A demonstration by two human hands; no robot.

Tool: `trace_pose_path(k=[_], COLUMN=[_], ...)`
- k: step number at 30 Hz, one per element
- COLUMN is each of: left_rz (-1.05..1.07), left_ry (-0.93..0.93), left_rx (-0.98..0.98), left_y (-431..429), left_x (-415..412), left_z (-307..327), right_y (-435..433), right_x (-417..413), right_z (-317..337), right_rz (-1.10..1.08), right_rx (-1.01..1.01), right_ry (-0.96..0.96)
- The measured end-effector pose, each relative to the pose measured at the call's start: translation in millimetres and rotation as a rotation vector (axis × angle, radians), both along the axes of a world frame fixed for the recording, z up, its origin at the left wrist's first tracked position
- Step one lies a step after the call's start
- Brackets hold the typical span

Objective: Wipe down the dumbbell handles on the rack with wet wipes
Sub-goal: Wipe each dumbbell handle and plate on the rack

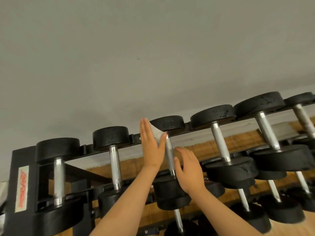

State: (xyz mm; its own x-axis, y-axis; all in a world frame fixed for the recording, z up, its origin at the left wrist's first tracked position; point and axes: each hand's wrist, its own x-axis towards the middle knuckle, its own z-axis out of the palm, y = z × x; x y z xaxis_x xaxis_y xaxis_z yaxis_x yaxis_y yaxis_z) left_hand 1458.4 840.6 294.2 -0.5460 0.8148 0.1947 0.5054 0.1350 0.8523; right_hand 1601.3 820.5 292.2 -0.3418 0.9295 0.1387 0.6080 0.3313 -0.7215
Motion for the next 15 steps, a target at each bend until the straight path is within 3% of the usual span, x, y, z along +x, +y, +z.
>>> trace_pose_path(k=[3,7,15], left_rz=[-0.016,-0.010,0.041], left_ry=[-0.024,-0.297,-0.563], left_rx=[-0.004,-0.003,-0.077], left_y=[-2,-2,4], left_x=[-9,-16,-19], left_z=[-10,-14,-31], right_y=[0,1,2], right_x=[-1,-1,-1], right_z=[1,0,0], right_rz=[0.004,0.000,0.017], right_rx=[-0.004,-0.010,0.002], right_ry=[-0.012,-0.013,-0.032])
